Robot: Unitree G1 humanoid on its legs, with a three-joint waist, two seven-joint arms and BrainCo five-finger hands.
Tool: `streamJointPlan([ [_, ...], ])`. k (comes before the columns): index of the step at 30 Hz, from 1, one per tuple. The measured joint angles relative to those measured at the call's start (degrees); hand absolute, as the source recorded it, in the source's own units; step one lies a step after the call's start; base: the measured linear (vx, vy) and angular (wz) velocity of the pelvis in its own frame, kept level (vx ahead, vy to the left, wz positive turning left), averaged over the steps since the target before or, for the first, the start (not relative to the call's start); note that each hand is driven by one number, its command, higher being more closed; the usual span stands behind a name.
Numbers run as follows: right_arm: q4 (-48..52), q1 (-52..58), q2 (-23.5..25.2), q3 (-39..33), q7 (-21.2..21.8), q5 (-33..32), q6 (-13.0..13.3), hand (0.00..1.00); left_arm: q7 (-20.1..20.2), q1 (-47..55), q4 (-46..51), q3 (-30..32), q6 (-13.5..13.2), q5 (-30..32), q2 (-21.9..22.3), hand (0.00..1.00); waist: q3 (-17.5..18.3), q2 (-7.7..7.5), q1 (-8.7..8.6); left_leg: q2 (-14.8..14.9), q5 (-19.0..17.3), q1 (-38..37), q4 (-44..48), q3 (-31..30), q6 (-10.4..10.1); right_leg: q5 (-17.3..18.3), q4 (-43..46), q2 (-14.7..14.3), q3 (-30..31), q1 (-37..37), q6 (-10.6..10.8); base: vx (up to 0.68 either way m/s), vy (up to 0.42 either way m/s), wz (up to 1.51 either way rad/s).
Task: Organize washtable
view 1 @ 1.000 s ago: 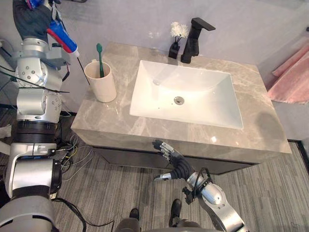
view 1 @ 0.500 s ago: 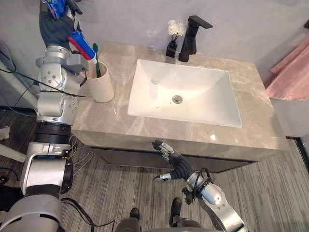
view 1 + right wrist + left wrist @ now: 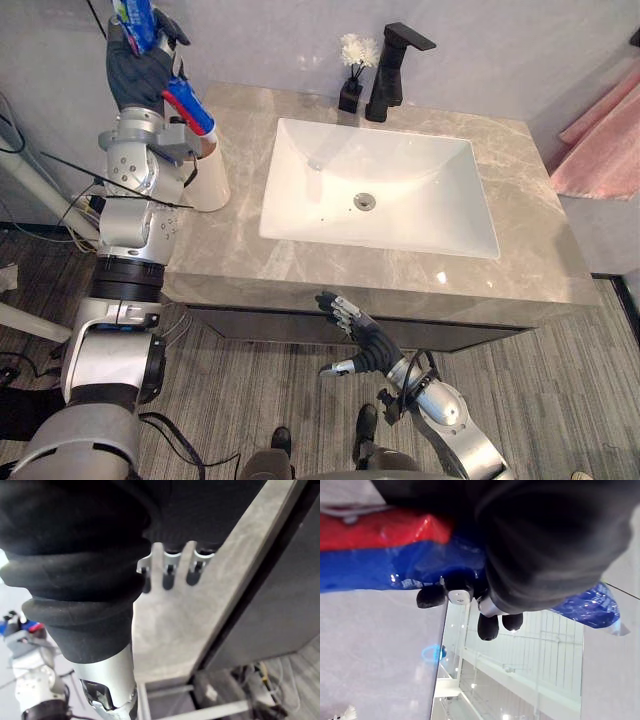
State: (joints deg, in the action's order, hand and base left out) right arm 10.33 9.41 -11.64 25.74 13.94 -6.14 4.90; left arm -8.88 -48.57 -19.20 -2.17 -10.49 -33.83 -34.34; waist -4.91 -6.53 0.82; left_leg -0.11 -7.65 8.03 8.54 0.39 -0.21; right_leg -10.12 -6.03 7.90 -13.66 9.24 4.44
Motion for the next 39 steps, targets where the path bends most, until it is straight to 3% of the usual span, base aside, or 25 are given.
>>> streamJointPlan([
  [24, 0.00, 1.92, -0.06, 0.04, 0.14, 0.00, -0.22, 0.00, -0.01, 2.48, 0.00, 0.52, 0.56, -0.31, 0.22, 1.00, -0.99, -0.06, 0.58, -0.07, 0.12, 0.48, 0.08, -1.05, 0.17, -0.03, 0.00, 0.04, -0.50, -0.12, 0.00, 0.00, 0.000, 0.02],
  [25, 0.00, 2.31, -0.06, 0.05, 0.14, 0.00, -0.22, 0.00, 0.00, 2.49, 0.00, 0.53, 0.56, -0.30, 0.22, 0.00, -1.03, -0.13, 0.66, -0.07, 0.12, 0.48, 0.14, -1.05, 0.17, -0.03, 0.00, 0.03, -0.48, -0.13, 0.00, 0.00, 0.000, 0.00],
  [39, -0.02, 3.28, 0.07, -1.04, 1.24, 0.02, -0.24, 0.00, 1.24, 2.62, 0.82, 0.55, 0.69, 3.34, 0.23, 0.00, -1.14, -0.33, 1.08, 0.05, 0.19, 0.46, 0.46, -1.00, 0.21, -0.87, 0.28, -0.86, -1.13, -0.26, -0.84, 0.00, 0.000, 0.00],
])
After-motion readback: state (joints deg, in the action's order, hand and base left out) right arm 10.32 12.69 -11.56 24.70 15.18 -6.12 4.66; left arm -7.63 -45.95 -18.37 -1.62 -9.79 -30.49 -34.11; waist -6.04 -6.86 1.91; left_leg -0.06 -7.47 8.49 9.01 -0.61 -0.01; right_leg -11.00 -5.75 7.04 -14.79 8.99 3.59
